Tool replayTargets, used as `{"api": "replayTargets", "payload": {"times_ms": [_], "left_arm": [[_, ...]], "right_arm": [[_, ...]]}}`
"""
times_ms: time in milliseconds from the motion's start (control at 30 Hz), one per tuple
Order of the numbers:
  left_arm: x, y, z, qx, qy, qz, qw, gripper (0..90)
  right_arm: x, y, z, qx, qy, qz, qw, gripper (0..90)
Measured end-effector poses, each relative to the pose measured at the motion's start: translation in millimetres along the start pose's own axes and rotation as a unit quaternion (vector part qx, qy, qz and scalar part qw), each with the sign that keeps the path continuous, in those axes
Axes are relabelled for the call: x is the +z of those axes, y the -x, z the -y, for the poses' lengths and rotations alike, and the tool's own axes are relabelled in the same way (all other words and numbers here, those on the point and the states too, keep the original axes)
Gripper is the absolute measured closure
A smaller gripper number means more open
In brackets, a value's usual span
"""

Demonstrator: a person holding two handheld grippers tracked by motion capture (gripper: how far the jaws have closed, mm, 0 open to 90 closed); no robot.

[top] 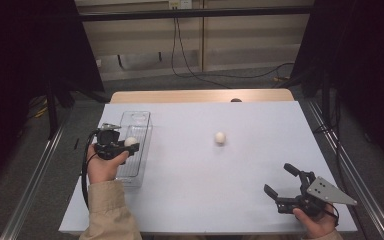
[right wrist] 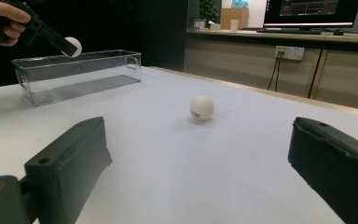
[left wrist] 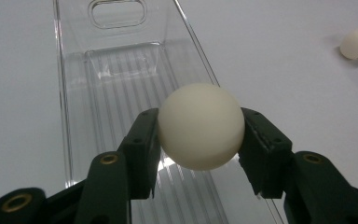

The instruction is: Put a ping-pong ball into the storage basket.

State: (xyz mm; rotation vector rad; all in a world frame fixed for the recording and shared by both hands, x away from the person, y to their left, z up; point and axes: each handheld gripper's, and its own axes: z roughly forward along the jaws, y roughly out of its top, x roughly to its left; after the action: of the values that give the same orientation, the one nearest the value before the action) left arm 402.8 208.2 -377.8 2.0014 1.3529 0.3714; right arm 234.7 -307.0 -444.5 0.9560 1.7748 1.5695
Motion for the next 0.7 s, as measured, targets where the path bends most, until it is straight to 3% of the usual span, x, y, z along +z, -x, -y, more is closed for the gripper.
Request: {"api": "replayTargets", "payload": {"times_ms": [700], "left_arm": [[6.6,-3.1,3.1,0.000,-0.013,-0.012,0.9998,50.9]], "right_arm": [[0.2,0.0,0.1,-0.001,0.000,0.000,1.0000,4.3]]}}
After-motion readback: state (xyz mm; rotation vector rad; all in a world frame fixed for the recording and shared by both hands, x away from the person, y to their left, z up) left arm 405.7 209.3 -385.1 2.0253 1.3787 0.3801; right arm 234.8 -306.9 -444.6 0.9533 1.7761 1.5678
